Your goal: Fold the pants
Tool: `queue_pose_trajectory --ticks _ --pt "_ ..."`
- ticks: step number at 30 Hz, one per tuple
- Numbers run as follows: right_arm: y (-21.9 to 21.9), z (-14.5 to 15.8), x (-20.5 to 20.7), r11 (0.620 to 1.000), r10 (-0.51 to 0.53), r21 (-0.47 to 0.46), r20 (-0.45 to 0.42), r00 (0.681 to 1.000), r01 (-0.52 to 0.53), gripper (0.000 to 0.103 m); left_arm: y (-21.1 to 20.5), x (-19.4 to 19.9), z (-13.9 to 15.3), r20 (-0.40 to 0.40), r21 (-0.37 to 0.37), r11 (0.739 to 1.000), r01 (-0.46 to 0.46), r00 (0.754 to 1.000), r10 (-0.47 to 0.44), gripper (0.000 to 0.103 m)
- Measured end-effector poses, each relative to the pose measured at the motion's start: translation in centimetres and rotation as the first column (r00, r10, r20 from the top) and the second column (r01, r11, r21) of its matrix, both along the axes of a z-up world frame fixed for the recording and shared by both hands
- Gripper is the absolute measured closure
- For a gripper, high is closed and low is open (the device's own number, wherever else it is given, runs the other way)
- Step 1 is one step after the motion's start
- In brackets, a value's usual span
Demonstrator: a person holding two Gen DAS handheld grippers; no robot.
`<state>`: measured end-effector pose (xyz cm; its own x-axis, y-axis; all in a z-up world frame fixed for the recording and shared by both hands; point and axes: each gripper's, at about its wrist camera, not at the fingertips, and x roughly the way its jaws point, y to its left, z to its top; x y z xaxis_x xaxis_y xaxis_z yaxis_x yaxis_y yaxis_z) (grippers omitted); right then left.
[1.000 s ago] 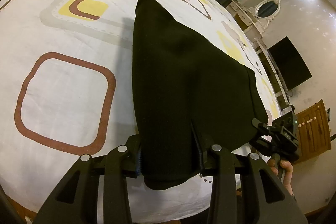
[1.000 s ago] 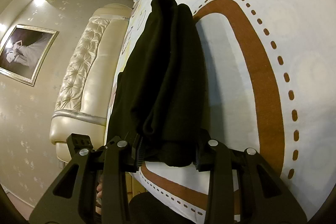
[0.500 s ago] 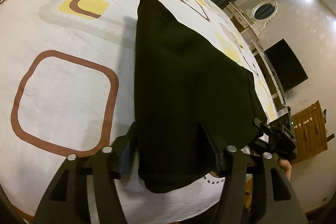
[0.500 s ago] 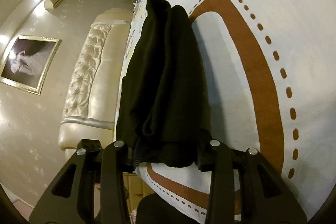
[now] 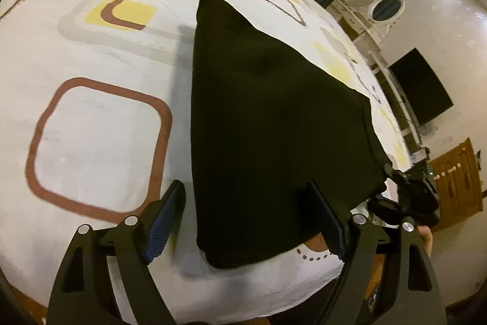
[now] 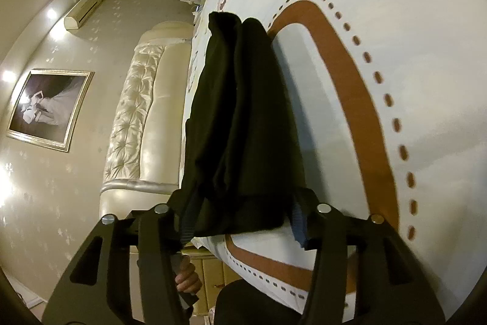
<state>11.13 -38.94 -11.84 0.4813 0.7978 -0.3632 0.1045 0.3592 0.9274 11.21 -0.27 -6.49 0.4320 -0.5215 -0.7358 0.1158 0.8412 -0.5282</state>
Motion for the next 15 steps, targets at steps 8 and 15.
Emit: queue_pose_trajectory --ticks 8,15 --pt "-1.7 1.0 -2.1 0.998 -0.011 -0.063 -0.007 1.0 0.011 0.039 -2.4 -2.5 2.5 0.064 0.179 0.984 -0.016 0.998 0.004 0.022" --pt "-1.0 3.0 -4.3 0.96 0.0 -0.281 -0.003 1.0 -0.001 0.024 -3.8 -5.1 3.9 0.167 0.337 0.939 -0.073 0.986 0.017 0.019"
